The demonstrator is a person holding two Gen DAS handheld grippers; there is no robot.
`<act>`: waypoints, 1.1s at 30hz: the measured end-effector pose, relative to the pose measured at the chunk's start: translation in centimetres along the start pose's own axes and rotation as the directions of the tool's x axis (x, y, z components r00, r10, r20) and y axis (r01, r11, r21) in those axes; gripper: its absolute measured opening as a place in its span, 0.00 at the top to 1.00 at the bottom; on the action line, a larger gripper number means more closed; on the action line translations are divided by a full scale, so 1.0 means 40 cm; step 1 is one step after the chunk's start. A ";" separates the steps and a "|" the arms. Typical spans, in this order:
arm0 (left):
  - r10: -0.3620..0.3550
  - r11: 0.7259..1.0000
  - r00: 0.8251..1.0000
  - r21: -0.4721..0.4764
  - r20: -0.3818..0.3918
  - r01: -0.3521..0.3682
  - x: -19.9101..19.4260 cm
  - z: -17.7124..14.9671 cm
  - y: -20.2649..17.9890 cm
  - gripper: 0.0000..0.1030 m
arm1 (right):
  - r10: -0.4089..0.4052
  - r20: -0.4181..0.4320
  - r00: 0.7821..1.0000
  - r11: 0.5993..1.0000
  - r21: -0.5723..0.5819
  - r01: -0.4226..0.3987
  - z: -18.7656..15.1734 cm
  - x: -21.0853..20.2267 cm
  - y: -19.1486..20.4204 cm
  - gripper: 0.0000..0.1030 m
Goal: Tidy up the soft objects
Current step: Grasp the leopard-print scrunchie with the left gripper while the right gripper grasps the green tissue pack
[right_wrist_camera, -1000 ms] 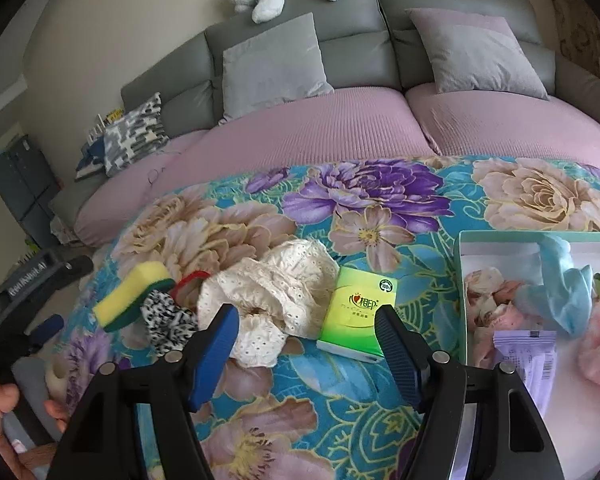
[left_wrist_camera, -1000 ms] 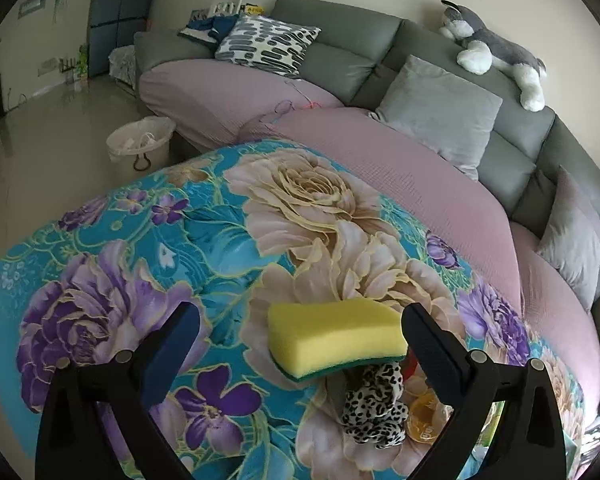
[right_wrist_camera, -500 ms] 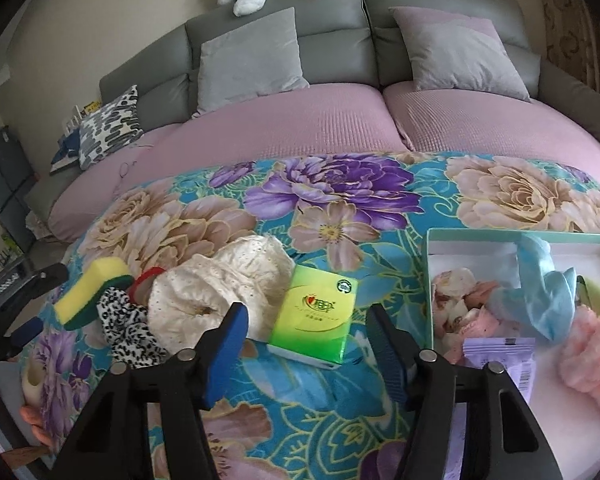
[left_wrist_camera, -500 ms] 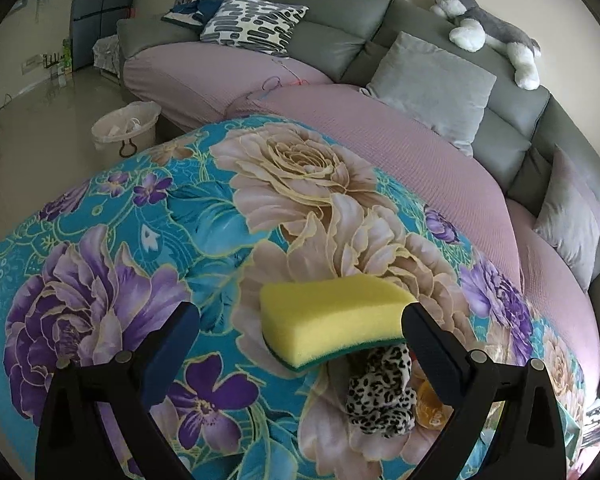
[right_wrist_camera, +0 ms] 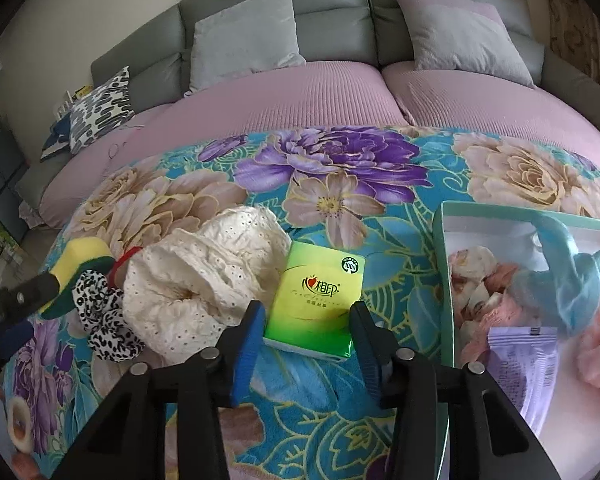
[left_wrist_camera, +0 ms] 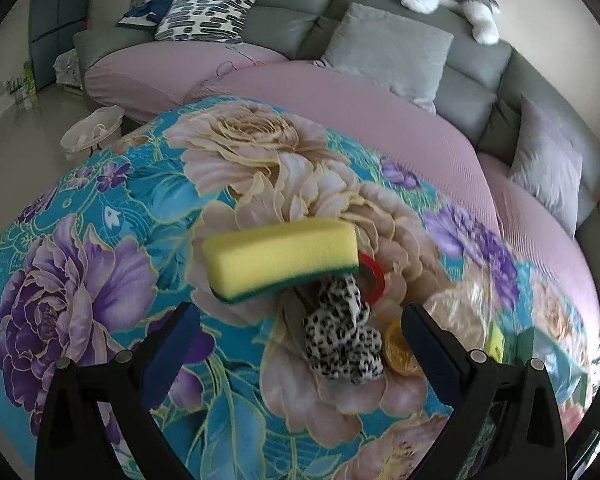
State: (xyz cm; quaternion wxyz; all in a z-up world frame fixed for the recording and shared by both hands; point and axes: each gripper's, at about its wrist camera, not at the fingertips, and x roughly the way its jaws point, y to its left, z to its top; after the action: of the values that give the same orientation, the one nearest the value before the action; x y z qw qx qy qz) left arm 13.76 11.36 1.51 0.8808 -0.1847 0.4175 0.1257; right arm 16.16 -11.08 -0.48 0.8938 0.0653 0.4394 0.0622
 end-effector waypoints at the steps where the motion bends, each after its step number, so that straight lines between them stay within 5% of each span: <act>1: -0.004 1.000 1.000 0.006 -0.007 0.004 0.004 -0.005 -0.003 0.03 | 0.000 0.002 1.000 1.000 0.000 0.000 0.000 -0.001 0.000 0.55; 15: -0.021 1.000 0.996 0.011 -0.086 0.022 0.078 -0.029 -0.024 0.39 | 0.018 -0.008 1.000 0.999 0.041 -0.018 0.001 0.005 -0.024 0.55; 33: -0.048 0.999 0.994 0.010 -0.100 0.049 0.108 -0.030 -0.026 0.53 | -0.008 -0.040 0.999 0.998 0.055 0.010 -0.004 0.027 -0.030 0.44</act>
State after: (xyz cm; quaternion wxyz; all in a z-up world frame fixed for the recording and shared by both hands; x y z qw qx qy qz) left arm 16.01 10.21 -2.32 0.8628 -0.1952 0.4571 0.0921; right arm 16.75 -12.07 -1.64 0.8830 0.0870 0.4587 0.0474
